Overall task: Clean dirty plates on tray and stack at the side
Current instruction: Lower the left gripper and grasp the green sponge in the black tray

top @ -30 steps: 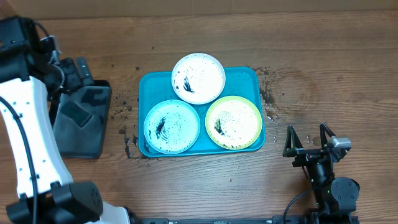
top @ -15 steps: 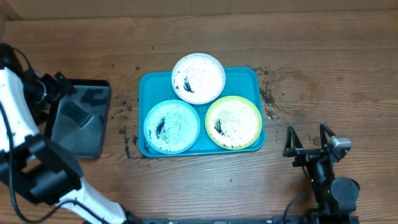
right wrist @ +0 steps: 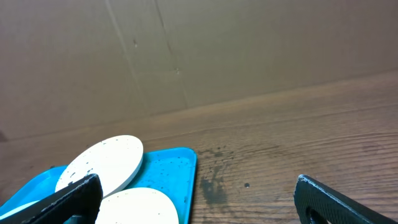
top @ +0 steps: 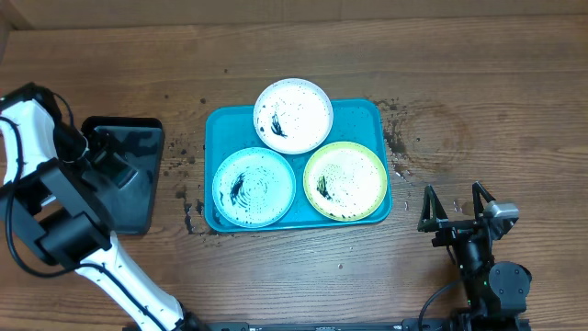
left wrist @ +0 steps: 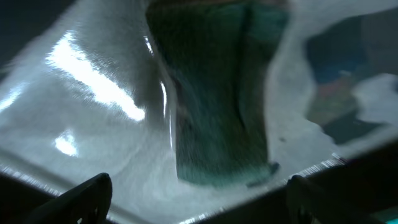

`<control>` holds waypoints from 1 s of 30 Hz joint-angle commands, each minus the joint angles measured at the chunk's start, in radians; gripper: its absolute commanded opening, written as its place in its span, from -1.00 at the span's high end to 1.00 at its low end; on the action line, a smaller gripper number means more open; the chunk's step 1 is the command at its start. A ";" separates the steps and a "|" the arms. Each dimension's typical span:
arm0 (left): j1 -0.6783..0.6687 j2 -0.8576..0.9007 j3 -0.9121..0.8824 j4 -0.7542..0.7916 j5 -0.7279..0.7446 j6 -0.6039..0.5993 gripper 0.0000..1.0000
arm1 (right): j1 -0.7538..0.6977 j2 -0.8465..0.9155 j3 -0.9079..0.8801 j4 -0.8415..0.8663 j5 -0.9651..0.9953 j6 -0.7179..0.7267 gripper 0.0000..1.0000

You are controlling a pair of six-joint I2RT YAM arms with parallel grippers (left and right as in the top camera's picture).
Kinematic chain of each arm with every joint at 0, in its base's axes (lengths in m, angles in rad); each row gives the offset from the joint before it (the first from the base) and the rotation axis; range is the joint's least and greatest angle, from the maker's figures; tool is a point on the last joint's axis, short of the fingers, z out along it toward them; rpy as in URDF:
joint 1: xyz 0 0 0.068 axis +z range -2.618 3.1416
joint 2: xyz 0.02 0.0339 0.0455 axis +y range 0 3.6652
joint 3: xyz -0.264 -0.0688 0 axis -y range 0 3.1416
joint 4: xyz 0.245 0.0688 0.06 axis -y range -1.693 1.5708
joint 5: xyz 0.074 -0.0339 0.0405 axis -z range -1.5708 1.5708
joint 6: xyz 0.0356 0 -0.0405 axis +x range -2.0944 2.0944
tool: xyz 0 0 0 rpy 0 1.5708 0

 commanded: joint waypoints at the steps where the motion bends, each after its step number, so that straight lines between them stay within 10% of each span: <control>1: -0.018 0.057 0.018 -0.010 -0.019 -0.016 -0.79 | 0.006 -0.007 -0.011 0.005 0.010 -0.003 -1.00; 11: -0.033 0.111 0.011 0.030 -0.019 -0.016 -0.78 | 0.006 -0.007 -0.011 0.005 0.010 -0.003 -1.00; 24: -0.033 0.112 0.011 0.048 -0.019 -0.005 0.83 | 0.006 -0.007 -0.011 0.005 0.010 -0.003 -1.00; 30: -0.033 0.112 0.011 0.063 -0.019 -0.004 0.91 | 0.006 -0.007 -0.011 0.005 0.010 -0.003 -1.00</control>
